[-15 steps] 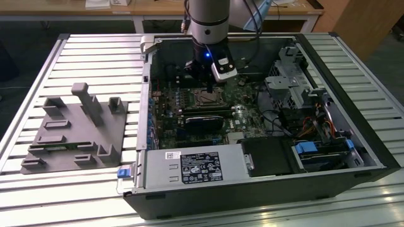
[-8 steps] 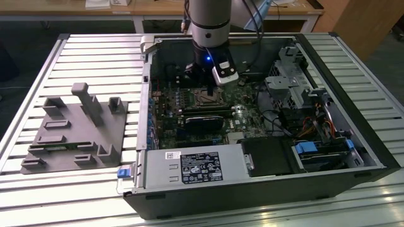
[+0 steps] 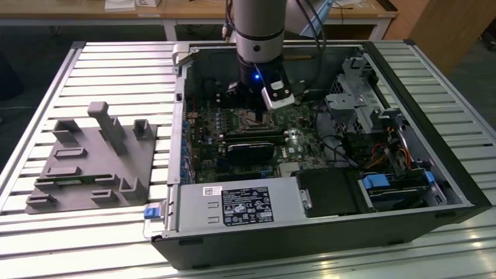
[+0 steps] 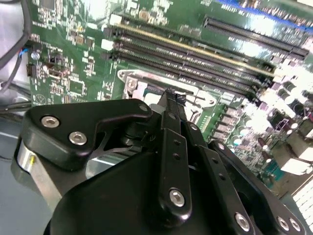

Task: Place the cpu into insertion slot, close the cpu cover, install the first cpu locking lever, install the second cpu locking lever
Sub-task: 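Install the second cpu locking lever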

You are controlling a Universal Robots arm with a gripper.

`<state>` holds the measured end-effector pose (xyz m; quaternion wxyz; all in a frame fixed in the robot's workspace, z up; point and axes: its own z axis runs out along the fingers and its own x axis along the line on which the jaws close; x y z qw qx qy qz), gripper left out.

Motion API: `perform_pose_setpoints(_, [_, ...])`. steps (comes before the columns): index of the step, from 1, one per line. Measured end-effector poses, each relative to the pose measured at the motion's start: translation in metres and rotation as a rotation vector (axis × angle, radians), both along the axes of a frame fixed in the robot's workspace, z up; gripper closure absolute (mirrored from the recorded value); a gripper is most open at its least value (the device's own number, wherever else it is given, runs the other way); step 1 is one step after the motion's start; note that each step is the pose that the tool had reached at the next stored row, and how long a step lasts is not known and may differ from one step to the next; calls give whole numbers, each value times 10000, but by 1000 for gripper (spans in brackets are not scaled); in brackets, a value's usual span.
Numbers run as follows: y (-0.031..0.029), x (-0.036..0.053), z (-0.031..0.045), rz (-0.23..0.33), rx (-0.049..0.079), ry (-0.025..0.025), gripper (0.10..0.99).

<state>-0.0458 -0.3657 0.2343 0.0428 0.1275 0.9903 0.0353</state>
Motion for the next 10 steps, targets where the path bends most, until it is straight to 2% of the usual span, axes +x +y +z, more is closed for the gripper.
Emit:
perform_pose_setpoints(4, [-65,0,-3,4,1,0,980])
perform_pose_setpoints(10, [-78,-6,-46,523,1,0,980])
